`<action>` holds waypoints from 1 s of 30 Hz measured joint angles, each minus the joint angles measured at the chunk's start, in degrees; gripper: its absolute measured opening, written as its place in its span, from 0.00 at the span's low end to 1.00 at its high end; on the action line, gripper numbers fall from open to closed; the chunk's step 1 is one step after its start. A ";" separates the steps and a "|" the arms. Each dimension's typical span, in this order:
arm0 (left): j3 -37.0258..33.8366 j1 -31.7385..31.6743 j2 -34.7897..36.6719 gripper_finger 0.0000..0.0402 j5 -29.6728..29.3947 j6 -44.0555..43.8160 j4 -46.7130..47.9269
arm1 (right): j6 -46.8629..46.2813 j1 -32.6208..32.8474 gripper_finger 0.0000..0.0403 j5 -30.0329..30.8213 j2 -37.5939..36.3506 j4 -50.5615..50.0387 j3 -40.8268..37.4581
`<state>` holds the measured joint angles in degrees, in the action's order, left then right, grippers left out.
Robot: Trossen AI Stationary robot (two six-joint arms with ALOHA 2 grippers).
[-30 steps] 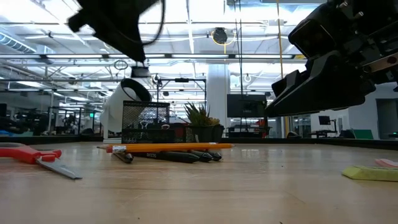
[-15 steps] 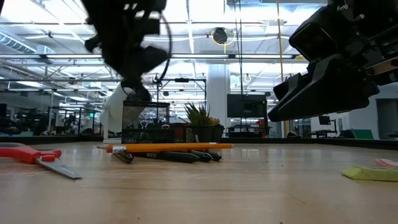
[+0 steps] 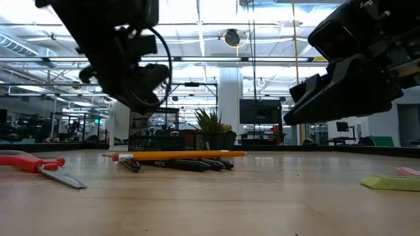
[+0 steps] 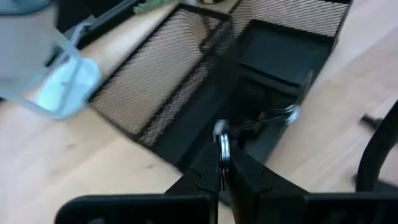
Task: Pick and place office supplies into organizer
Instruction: Put the black binder clip into the black desk organizer, then put the yellow eraser into the black desk organizer
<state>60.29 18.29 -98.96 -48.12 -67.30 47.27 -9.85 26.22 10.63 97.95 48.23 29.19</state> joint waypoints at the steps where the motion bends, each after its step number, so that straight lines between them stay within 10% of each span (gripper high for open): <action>1: 0.00 -0.20 0.27 0.04 -0.13 0.81 -0.43 | 0.00 0.00 0.17 0.04 0.00 -0.13 0.00; 30: -4.19 -2.48 0.91 0.15 3.35 2.53 -11.54 | -0.20 0.15 0.17 -0.17 0.00 -0.48 -0.02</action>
<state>56.10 15.81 -98.05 -44.77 -64.77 35.73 -10.04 26.37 10.47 97.95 47.75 29.17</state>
